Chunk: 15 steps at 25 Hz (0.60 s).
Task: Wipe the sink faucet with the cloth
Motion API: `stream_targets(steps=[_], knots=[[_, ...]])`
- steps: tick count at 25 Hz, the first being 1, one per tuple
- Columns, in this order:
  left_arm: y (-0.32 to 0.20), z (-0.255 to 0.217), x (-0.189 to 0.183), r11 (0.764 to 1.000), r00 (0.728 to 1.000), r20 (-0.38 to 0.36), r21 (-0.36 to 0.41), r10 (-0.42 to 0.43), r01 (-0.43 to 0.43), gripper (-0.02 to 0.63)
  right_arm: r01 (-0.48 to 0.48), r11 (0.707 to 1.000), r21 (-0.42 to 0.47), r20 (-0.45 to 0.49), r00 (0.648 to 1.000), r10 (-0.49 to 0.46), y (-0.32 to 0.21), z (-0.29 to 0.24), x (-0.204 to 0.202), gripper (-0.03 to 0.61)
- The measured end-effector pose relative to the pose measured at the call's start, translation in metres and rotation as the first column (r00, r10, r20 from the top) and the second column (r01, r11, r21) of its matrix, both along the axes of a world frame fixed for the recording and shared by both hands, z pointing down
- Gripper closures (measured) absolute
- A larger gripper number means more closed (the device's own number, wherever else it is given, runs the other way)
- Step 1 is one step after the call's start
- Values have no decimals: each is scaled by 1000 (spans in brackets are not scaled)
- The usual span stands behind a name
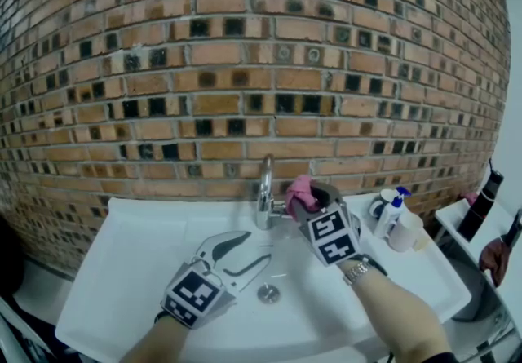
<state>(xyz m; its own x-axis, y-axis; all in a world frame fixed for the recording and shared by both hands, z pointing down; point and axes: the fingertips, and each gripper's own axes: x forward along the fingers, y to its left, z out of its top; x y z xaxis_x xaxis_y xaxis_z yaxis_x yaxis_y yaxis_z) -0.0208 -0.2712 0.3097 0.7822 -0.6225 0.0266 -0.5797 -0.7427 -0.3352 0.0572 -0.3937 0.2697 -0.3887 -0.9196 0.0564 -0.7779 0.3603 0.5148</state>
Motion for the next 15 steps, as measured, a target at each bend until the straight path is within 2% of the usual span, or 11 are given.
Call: stream_targets(steps=[7, 15], knots=[[2, -2, 0, 1000, 1000, -5, 5, 4, -4, 380, 2, 1000, 8, -25, 1000, -2, 8, 5, -20, 457], [3, -2, 1, 1000, 1000, 0, 15, 10, -10, 380, -21, 999, -42, -26, 999, 20, -2, 39, -33, 456]])
